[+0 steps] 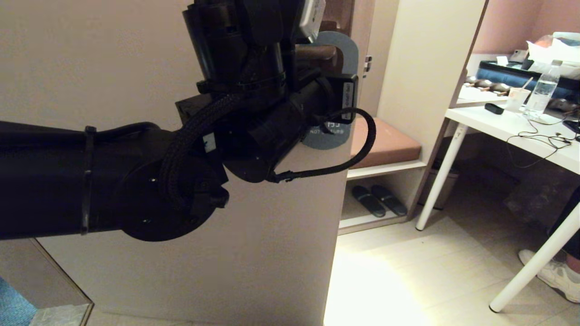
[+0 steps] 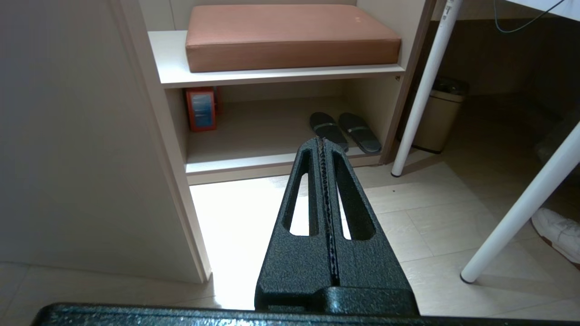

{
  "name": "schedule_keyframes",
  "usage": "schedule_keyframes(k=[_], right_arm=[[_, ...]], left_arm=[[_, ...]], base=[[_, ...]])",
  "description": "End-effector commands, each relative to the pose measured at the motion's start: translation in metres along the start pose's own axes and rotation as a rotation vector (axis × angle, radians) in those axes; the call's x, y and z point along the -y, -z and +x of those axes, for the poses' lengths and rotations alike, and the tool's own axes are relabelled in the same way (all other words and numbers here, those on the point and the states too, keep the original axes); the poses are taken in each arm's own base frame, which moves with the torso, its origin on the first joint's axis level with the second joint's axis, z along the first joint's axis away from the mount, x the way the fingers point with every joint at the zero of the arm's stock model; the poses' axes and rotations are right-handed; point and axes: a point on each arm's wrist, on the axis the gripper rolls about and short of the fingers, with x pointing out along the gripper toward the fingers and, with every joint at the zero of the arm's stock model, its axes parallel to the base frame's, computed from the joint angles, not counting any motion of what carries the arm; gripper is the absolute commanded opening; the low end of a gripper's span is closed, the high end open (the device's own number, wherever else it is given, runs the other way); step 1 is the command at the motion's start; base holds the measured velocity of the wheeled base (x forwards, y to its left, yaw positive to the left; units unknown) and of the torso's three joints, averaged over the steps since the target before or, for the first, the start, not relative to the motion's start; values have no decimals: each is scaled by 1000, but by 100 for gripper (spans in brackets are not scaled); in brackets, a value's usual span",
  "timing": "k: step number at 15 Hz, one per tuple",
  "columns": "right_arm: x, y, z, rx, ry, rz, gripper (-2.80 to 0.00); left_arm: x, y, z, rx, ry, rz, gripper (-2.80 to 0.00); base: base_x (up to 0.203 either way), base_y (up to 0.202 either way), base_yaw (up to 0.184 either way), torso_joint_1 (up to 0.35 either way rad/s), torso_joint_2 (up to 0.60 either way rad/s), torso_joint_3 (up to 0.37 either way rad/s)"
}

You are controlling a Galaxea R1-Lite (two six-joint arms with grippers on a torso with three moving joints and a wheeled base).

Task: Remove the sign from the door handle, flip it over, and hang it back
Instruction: Hang the sign back with the other side facing out

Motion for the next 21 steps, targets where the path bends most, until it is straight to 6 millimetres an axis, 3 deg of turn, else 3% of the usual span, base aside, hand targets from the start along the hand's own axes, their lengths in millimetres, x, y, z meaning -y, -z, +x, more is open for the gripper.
schedule_keyframes(k=[1,21], right_arm=[[0,0,0,0,-2,0,-280],[0,0,0,0,-1,0,-280]], left_arm=[[1,1,1,0,-1,0,-280],[3,24,11,-54,-6,57,-280]], base=[[0,0,0,0,0,0],[0,0,0,0,0,0]])
